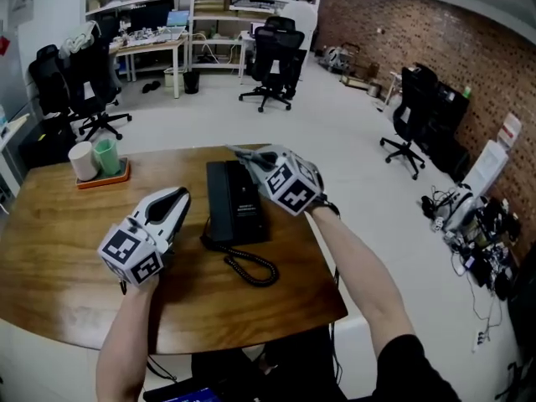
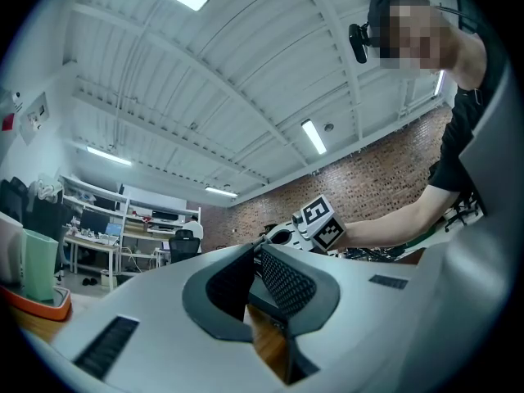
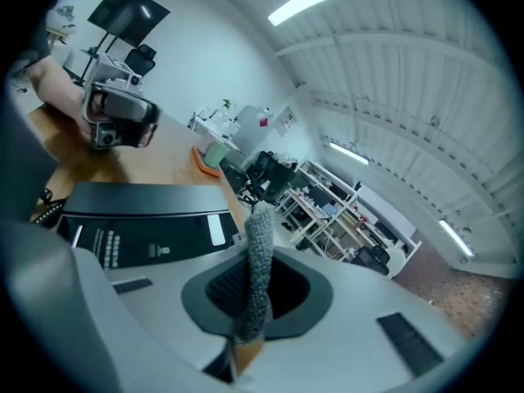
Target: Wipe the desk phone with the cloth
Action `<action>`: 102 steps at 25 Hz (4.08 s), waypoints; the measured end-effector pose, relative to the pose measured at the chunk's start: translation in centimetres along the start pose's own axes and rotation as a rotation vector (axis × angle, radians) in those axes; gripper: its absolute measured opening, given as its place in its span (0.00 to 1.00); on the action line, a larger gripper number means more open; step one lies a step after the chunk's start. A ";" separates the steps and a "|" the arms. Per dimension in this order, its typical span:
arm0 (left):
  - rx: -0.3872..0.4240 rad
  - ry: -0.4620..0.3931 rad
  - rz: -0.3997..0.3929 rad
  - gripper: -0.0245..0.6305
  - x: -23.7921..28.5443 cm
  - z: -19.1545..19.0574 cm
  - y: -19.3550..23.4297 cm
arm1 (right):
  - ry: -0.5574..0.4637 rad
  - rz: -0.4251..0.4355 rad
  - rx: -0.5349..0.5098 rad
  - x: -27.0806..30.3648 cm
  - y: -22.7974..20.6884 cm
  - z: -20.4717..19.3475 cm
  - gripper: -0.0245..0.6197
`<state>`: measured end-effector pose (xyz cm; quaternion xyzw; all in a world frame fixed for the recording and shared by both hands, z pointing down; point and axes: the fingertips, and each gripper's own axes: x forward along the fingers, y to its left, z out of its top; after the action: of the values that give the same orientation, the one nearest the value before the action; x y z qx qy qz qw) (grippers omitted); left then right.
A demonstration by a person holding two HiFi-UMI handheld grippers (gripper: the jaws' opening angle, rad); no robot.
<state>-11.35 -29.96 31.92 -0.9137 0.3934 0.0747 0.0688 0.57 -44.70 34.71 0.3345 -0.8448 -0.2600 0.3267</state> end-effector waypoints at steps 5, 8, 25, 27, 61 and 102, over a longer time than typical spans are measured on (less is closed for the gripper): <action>0.012 -0.003 -0.001 0.06 0.0 0.1 0.2 | -0.004 0.128 -0.119 -3.0 4.5 -0.2 0.08; 0.009 -0.005 -0.001 0.06 -0.1 0.0 0.3 | -0.004 0.215 -0.153 -5.6 8.0 -0.9 0.08; -0.006 -0.002 -0.001 0.06 -0.1 -0.3 0.4 | -0.079 -0.040 0.042 -3.2 -0.3 1.4 0.08; -0.007 -0.008 0.000 0.06 -0.2 -0.4 0.5 | -0.063 -0.069 0.067 -1.2 -1.5 1.5 0.08; 0.101 0.051 -0.144 0.06 -0.2 4.2 -5.9 | -0.432 -0.098 0.068 -33.3 9.1 4.1 0.08; 0.073 -0.230 -0.368 0.06 -4.2 16.2 -32.6 | -0.815 -0.103 0.217 -47.2 12.5 8.1 0.07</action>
<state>8.19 -1.77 19.00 -0.9525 0.2121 0.1505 0.1586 16.31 -0.22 19.83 0.2783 -0.9096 -0.2966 -0.0847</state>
